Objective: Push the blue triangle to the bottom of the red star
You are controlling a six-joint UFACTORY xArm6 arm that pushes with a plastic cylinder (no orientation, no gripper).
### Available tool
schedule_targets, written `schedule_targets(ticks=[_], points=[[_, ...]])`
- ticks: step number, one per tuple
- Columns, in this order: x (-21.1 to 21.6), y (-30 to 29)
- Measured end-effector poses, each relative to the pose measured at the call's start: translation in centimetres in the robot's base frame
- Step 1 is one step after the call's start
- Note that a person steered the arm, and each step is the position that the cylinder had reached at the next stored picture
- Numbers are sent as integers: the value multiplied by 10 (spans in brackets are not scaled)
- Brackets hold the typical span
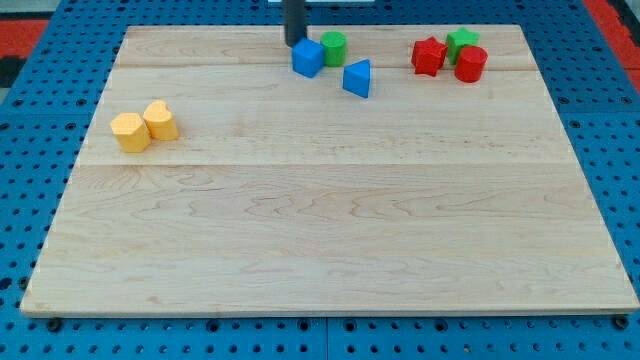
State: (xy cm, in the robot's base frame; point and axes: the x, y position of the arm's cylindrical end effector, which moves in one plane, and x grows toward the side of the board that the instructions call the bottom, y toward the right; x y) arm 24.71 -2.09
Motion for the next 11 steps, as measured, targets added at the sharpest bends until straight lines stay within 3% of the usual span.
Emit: schedule_targets(ticks=[1, 3, 4, 5, 6, 9, 11], points=[[45, 16], [19, 29], [49, 59], [114, 102], [123, 129], [64, 187], [161, 206]])
